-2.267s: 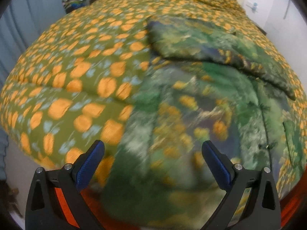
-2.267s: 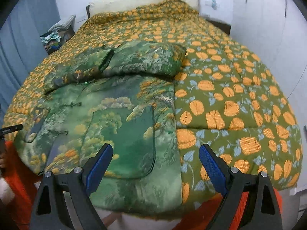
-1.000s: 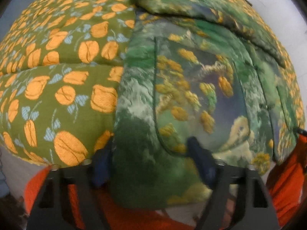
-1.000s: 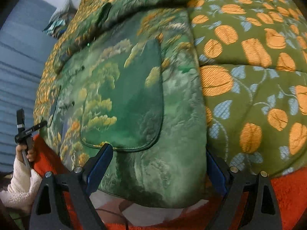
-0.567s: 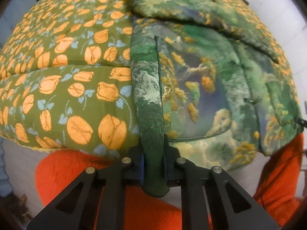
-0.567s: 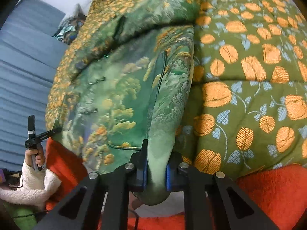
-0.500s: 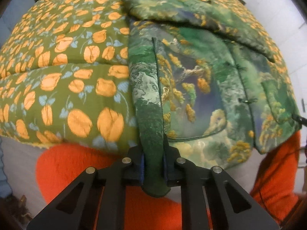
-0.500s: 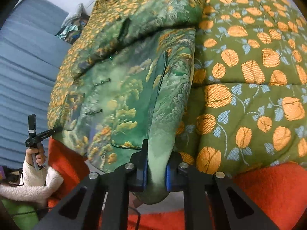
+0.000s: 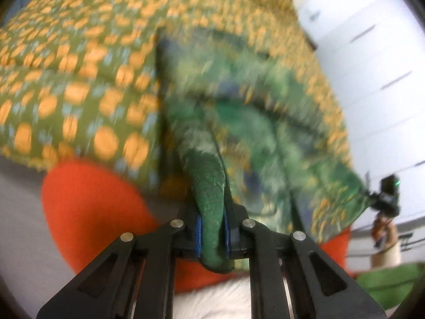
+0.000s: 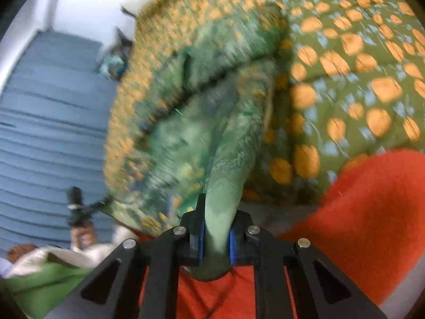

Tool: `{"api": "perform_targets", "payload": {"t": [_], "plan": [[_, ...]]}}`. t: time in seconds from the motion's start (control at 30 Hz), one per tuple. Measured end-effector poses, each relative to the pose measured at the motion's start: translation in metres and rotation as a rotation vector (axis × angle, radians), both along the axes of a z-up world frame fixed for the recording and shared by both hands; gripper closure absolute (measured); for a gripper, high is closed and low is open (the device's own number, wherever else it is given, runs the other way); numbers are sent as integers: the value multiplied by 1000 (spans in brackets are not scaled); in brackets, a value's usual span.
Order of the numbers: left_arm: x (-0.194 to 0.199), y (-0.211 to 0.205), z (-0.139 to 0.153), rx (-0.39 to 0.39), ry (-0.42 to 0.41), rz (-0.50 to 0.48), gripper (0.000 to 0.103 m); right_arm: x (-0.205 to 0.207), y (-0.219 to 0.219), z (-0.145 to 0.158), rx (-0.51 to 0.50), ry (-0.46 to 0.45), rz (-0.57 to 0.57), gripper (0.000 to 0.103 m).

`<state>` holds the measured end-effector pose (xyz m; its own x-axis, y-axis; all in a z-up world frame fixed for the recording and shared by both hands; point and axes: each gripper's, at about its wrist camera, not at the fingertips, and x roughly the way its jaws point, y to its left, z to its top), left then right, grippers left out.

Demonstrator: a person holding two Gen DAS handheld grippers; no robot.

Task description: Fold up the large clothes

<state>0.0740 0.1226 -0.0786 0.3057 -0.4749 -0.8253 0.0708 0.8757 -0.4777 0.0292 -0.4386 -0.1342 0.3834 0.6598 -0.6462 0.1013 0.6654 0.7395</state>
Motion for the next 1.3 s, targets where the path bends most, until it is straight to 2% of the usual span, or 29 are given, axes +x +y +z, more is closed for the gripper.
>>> {"api": "perform_targets", "payload": {"t": [0.07, 0.2, 0.33, 0.47, 0.53, 0.57, 0.6, 0.7, 0.73, 0.77, 0.8, 0.87, 0.93, 0.97, 1.0, 1.07, 1.13, 1.17, 1.2, 1.23, 1.27, 1.3], "plan": [[33, 1, 14, -43, -54, 3, 92, 27, -9, 13, 44, -59, -22, 90], [117, -10, 29, -33, -145, 9, 93, 91, -22, 29, 95, -160, -51, 90], [212, -28, 16, 31, -161, 64, 93, 166, -47, 18, 148, -202, -138, 90], [283, -57, -15, 147, -156, 112, 91, 232, -64, -13, 128, -171, -213, 90], [303, -73, -37, 218, -129, 123, 83, 255, -69, -32, 93, -142, -237, 90], [308, -78, -46, 230, -107, 123, 74, 265, -71, -43, 84, -121, -251, 90], [308, -82, -52, 231, -91, 118, 60, 273, -72, -56, 90, -98, -257, 90], [310, -84, -61, 216, -70, 104, 31, 285, -74, -75, 89, -46, -281, 83], [307, -82, -58, 199, -77, 100, 27, 287, -75, -79, 114, -45, -288, 74], [300, -78, -49, 171, -97, 91, 20, 286, -77, -80, 139, -52, -294, 59], [295, -75, -41, 153, -116, 84, 13, 284, -79, -77, 159, -65, -302, 51], [283, -64, -21, 123, -176, 70, 5, 280, -84, -64, 162, -102, -307, 18], [278, -57, -11, 129, -224, 56, 2, 273, -89, -51, 138, -137, -305, 14], [273, -54, -10, 160, -240, 46, 2, 271, -90, -45, 114, -149, -291, 14], [272, -53, -16, 213, -238, 34, 2, 271, -88, -39, 47, -154, -263, 14], [278, -55, -39, 312, -189, 22, 2, 275, -73, -36, -121, -157, -172, 14], [281, -58, -64, 361, -130, 17, 4, 279, -51, -42, -252, -147, -76, 15], [282, -62, -77, 373, -106, 16, 15, 284, -34, -48, -321, -149, -17, 19], [281, -64, -82, 366, -95, 10, 47, 287, -24, -52, -361, -155, 15, 26], [280, -67, -86, 346, -85, 1, 73, 290, -14, -57, -398, -155, 40, 42], [279, -69, -88, 338, -74, 5, 91, 291, -7, -61, -442, -149, 48, 59], [276, -71, -82, 350, -95, 17, 92, 291, -3, -60, -485, -150, 34, 70]]}}
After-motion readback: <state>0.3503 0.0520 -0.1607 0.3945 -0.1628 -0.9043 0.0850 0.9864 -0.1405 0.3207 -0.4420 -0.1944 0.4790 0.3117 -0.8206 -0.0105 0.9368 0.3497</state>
